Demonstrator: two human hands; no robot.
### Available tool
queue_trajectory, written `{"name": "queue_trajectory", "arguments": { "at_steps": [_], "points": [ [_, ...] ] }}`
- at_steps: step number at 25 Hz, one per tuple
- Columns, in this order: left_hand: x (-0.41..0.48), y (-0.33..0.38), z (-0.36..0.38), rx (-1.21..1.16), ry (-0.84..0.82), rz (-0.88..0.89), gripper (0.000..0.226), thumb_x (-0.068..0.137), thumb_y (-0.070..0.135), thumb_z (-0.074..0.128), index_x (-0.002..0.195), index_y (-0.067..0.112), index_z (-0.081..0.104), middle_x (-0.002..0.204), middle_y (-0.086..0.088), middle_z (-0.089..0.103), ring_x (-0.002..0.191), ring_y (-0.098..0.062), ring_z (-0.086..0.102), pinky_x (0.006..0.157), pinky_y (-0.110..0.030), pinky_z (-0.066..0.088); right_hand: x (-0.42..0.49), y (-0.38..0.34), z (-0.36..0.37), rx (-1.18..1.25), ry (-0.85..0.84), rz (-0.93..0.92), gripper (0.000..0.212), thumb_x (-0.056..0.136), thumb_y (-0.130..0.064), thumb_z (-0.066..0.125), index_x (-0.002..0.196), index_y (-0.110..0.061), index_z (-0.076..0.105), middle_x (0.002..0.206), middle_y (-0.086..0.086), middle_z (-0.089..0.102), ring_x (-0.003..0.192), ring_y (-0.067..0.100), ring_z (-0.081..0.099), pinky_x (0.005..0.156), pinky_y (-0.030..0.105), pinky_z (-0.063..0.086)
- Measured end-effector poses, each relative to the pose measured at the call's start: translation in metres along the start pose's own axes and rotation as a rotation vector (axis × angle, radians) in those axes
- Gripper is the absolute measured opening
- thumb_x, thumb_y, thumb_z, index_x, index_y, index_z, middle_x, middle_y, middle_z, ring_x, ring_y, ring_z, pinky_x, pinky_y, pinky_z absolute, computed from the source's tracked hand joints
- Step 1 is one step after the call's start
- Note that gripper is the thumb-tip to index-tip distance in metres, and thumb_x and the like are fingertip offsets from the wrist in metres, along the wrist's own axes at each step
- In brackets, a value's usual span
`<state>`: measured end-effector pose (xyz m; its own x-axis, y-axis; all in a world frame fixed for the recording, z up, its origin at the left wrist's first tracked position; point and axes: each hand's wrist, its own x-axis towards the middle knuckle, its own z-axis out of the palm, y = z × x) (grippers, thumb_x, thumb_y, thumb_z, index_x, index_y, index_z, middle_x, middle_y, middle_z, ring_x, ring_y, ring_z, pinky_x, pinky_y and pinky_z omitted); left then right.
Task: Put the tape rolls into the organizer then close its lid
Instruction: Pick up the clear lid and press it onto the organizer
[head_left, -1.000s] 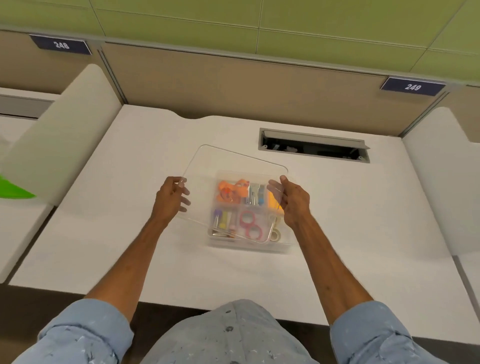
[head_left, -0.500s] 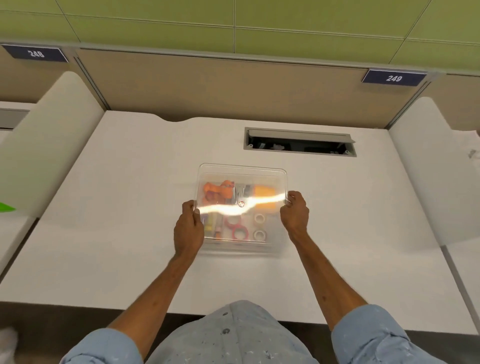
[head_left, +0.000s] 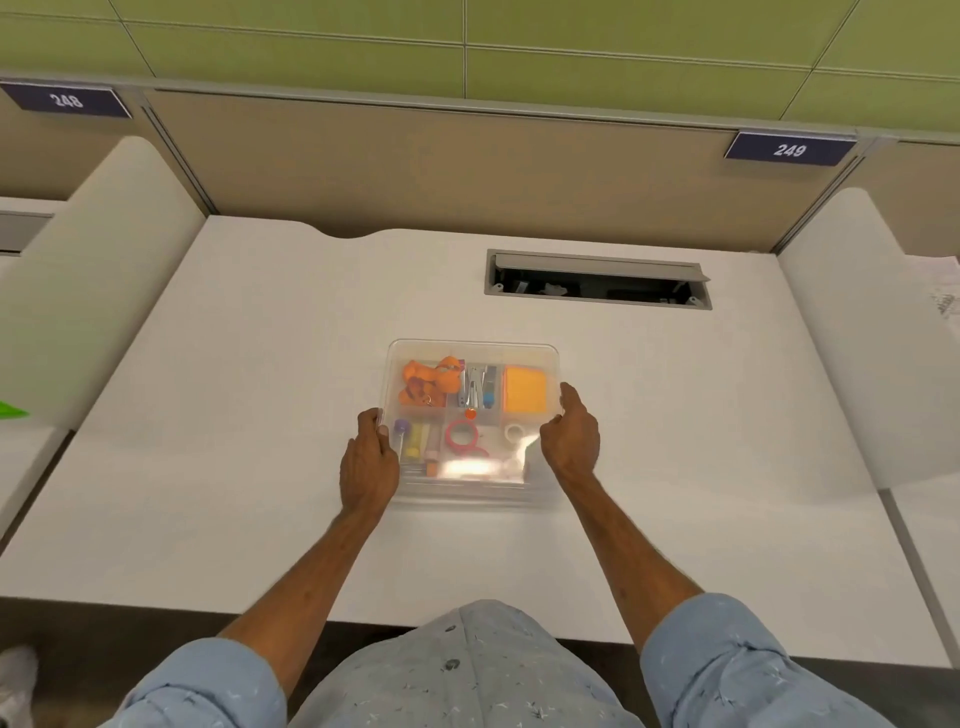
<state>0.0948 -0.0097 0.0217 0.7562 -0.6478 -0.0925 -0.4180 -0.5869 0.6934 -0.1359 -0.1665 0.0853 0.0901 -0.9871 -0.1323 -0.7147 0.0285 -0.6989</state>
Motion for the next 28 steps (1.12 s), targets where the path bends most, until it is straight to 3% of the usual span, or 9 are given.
{"name": "queue_trajectory", "arguments": {
  "at_steps": [2, 5, 10, 16, 22, 25, 28],
  "points": [
    [0.0, -0.003, 0.003, 0.032, -0.01, -0.012, 0.029, 0.118, 0.021, 0.036, 0.141, 0.011, 0.051, 0.114, -0.023, 0.073, 0.104, -0.05, 0.067, 0.088, -0.055, 0.053, -0.005, -0.003, 0.0, -0.005, -0.009, -0.006, 0.037, 0.092, -0.005, 0.056, 0.128, -0.013, 0.06, 0.095, 0.001, 0.065, 0.081, 0.024, 0.057, 0.073, 0.033, 0.045],
    [0.003, -0.009, 0.006, 0.078, -0.038, -0.01, 0.031, 0.118, 0.02, 0.035, 0.143, 0.011, 0.052, 0.114, -0.022, 0.075, 0.107, -0.053, 0.065, 0.103, -0.063, 0.051, -0.007, -0.001, 0.002, 0.036, 0.006, -0.054, 0.033, 0.091, -0.009, 0.053, 0.12, -0.021, 0.062, 0.096, -0.008, 0.064, 0.088, 0.023, 0.064, 0.074, 0.032, 0.048],
    [0.007, -0.013, 0.007, 0.056, -0.112, -0.004, 0.034, 0.118, 0.026, 0.037, 0.148, 0.016, 0.049, 0.125, -0.018, 0.074, 0.11, -0.046, 0.071, 0.092, -0.054, 0.059, 0.001, 0.021, 0.013, 0.045, 0.041, 0.049, 0.045, 0.098, -0.002, 0.05, 0.142, -0.011, 0.055, 0.128, 0.008, 0.072, 0.113, 0.033, 0.068, 0.093, 0.037, 0.051],
    [0.029, -0.017, 0.009, 0.05, -0.143, -0.042, 0.029, 0.116, 0.023, 0.049, 0.141, 0.011, 0.054, 0.124, -0.02, 0.075, 0.112, -0.045, 0.071, 0.093, -0.054, 0.06, 0.018, 0.036, 0.023, 0.035, 0.075, 0.07, 0.025, 0.104, -0.014, 0.056, 0.126, -0.009, 0.066, 0.115, 0.009, 0.076, 0.105, 0.033, 0.071, 0.089, 0.037, 0.052],
    [0.027, -0.021, 0.012, 0.033, -0.138, -0.004, 0.031, 0.116, 0.022, 0.046, 0.142, 0.008, 0.055, 0.135, -0.02, 0.07, 0.124, -0.045, 0.066, 0.1, -0.055, 0.057, 0.025, 0.051, 0.028, 0.058, 0.076, 0.047, 0.029, 0.104, -0.02, 0.058, 0.129, -0.009, 0.07, 0.115, 0.009, 0.078, 0.109, 0.033, 0.071, 0.094, 0.038, 0.053],
    [0.017, -0.02, 0.008, 0.048, -0.072, 0.128, 0.048, 0.116, 0.032, 0.047, 0.16, 0.01, 0.045, 0.159, -0.015, 0.057, 0.143, -0.04, 0.058, 0.113, -0.057, 0.052, 0.016, 0.047, 0.031, -0.049, 0.117, -0.016, 0.038, 0.106, -0.023, 0.054, 0.142, -0.012, 0.059, 0.136, 0.008, 0.068, 0.126, 0.031, 0.062, 0.102, 0.045, 0.05],
    [0.008, -0.017, 0.008, 0.186, -0.001, 0.417, 0.059, 0.118, 0.037, 0.036, 0.172, 0.014, 0.029, 0.178, -0.01, 0.033, 0.164, -0.029, 0.033, 0.133, -0.053, 0.027, -0.004, 0.039, 0.041, -0.315, 0.183, -0.3, 0.048, 0.109, -0.028, 0.046, 0.156, -0.015, 0.042, 0.161, 0.008, 0.046, 0.147, 0.027, 0.042, 0.12, 0.051, 0.036]
  ]
}}
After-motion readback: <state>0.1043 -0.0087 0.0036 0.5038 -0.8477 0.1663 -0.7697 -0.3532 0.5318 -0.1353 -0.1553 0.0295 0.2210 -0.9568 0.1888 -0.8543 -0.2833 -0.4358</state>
